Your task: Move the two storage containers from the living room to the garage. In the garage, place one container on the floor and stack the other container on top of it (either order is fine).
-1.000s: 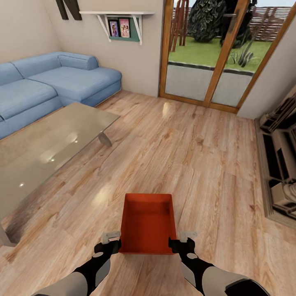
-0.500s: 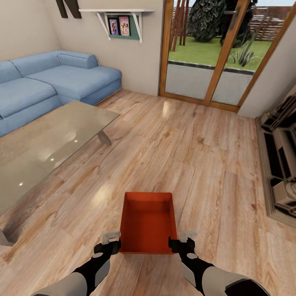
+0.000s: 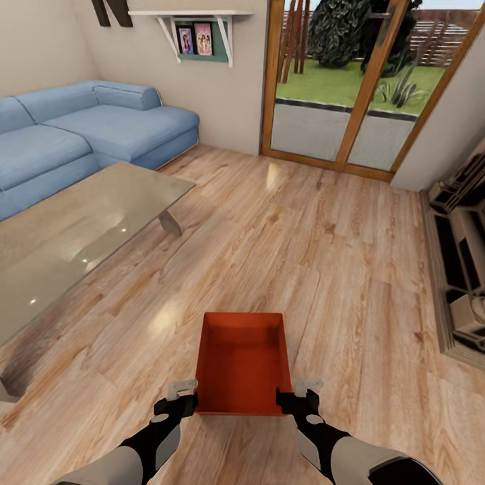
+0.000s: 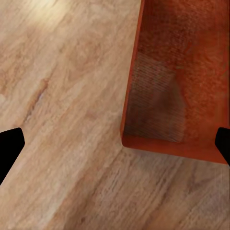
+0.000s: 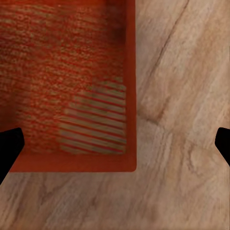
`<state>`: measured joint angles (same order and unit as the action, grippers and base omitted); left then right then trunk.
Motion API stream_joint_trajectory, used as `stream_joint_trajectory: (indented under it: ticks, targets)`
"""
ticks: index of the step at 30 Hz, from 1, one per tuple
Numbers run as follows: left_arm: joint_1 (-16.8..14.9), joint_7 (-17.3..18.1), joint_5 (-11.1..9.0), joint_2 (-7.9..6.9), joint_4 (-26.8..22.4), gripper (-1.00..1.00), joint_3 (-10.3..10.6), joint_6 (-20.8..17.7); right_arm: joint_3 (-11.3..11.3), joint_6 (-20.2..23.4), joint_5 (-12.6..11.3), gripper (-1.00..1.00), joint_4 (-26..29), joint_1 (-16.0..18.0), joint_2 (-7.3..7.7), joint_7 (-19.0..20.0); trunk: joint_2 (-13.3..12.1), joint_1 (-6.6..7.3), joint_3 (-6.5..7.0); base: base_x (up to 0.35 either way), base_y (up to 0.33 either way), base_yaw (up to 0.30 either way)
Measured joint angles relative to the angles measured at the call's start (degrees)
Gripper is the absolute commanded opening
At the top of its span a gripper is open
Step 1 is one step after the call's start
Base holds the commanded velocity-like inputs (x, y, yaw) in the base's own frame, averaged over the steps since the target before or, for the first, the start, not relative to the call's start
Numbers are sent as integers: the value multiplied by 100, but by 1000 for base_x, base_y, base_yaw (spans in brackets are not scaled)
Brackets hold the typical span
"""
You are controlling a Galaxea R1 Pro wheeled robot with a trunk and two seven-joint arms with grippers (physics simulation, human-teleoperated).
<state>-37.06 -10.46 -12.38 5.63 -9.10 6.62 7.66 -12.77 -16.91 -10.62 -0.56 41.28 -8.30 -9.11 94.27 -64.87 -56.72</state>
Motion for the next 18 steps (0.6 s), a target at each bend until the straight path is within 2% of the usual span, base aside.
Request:
stream_joint_trajectory:
  ticks: [6,9,10,12,18]
  targets:
    - [0,4,47,6,14,100,6,10,0,-8,0,100,0,0,-2,-4,241,-132,-108,0,0,0]
    - [0,3,317,15,12,100,13,12,0,-40,0,100,-4,0,0,-3,361,-198,-162,0,0,0]
    - [0,5,480,16,6,100,16,8,0,-52,0,100,-6,0,-1,-2,401,-220,-180,0,0,0]
    - [0,6,597,14,2,100,13,6,0,-58,0,100,-7,0,1,0,481,-264,-215,0,0,0]
    - [0,8,709,2,7,100,10,20,0,-64,0,100,-8,0,0,-1,722,-395,-323,0,0,0]
